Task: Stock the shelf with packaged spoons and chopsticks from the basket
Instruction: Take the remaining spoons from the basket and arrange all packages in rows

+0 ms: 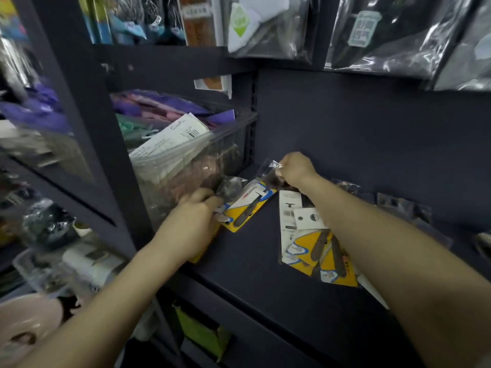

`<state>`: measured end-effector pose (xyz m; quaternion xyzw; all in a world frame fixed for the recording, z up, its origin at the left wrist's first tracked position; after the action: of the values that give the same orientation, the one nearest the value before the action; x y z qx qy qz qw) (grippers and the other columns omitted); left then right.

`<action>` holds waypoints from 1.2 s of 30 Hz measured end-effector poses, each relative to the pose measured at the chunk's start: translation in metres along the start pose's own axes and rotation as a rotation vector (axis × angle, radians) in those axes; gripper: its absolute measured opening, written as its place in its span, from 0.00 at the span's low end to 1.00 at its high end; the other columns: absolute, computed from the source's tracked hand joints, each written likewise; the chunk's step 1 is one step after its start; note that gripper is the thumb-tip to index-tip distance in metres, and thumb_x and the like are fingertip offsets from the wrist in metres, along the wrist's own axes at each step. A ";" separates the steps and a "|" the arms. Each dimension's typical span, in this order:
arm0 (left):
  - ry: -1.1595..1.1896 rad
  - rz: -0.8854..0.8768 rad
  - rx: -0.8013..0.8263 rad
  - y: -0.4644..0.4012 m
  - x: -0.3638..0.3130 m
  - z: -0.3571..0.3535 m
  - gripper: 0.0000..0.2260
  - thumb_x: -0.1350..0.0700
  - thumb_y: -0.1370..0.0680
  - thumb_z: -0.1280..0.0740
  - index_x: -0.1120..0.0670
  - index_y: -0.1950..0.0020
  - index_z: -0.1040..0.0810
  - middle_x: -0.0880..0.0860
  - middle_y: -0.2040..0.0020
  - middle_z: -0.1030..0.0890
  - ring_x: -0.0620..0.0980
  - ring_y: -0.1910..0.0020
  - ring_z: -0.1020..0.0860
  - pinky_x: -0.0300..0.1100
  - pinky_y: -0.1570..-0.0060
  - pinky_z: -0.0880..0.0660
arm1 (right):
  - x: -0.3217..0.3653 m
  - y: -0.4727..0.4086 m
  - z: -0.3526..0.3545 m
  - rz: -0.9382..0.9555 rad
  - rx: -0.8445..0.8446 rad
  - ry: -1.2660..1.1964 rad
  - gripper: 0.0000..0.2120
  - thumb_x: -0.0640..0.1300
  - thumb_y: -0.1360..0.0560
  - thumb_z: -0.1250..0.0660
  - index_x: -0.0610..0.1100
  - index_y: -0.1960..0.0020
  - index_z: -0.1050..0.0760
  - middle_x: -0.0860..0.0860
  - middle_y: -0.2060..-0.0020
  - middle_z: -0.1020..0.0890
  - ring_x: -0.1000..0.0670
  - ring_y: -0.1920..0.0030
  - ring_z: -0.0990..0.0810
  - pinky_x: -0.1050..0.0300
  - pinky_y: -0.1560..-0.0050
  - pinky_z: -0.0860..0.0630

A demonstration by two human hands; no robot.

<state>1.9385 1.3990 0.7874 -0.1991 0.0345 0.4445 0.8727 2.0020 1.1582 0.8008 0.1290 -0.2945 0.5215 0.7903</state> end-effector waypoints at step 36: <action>0.133 -0.042 0.185 -0.003 -0.005 0.001 0.24 0.54 0.30 0.42 0.58 0.35 0.29 0.58 0.37 0.25 0.59 0.38 0.27 0.46 0.38 0.31 | 0.026 0.040 -0.036 0.572 0.306 0.469 0.22 0.51 0.21 0.43 0.45 0.29 0.35 0.46 0.28 0.33 0.45 0.28 0.35 0.49 0.30 0.36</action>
<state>1.9378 1.3938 0.7905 -0.1473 0.1294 0.4070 0.8922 1.9853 1.2126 0.7834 0.0354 -0.0488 0.7736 0.6308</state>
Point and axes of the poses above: each hand's wrist, its own y-axis away from the middle knuckle, its own z-axis out of the back of the hand, x = y × z, the point moved 3 cm from there along -y, towards the middle knuckle
